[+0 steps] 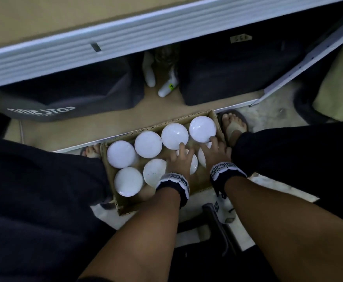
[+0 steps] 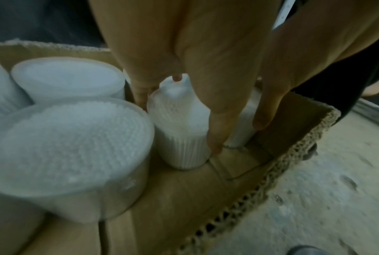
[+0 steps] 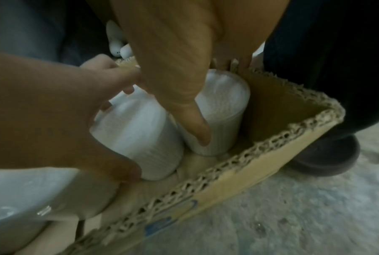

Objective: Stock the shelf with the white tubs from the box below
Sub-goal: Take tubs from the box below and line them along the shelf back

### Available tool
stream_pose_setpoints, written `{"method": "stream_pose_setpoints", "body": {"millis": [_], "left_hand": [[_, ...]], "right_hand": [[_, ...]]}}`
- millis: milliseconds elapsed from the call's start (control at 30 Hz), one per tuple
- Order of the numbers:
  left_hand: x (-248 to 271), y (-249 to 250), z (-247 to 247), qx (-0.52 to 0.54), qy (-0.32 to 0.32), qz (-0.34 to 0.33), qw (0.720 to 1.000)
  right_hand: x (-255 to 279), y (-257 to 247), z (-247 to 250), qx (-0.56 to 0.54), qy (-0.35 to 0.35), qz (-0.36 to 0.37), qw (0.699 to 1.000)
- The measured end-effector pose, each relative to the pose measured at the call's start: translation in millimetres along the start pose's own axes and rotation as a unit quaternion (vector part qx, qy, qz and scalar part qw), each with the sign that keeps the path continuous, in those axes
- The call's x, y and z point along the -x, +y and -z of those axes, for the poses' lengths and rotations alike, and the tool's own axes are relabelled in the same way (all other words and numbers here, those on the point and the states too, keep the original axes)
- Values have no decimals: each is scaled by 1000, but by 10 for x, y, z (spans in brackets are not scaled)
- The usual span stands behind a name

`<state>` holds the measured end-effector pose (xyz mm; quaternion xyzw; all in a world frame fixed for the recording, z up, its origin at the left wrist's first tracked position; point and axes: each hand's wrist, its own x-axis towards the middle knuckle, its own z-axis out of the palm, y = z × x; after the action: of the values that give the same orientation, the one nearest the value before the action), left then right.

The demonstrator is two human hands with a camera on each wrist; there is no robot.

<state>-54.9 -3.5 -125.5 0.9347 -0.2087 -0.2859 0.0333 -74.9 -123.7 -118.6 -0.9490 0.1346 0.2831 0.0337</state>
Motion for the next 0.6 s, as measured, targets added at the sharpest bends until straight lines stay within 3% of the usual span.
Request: {"method": "stream_pose_setpoints", "body": {"millis": [233,400,600], "left_hand": [[54,-31,135,10,-37,8,999],[147,-101,380,12,-53,-45,998],[283,-192,796,84,-88,-22,992]], "right_hand": [[186,-95,296,-9,2,-29,1000],[282,-54,466,-29,-48,11,998],[395,-45,841,-64,-70,24,995]]}}
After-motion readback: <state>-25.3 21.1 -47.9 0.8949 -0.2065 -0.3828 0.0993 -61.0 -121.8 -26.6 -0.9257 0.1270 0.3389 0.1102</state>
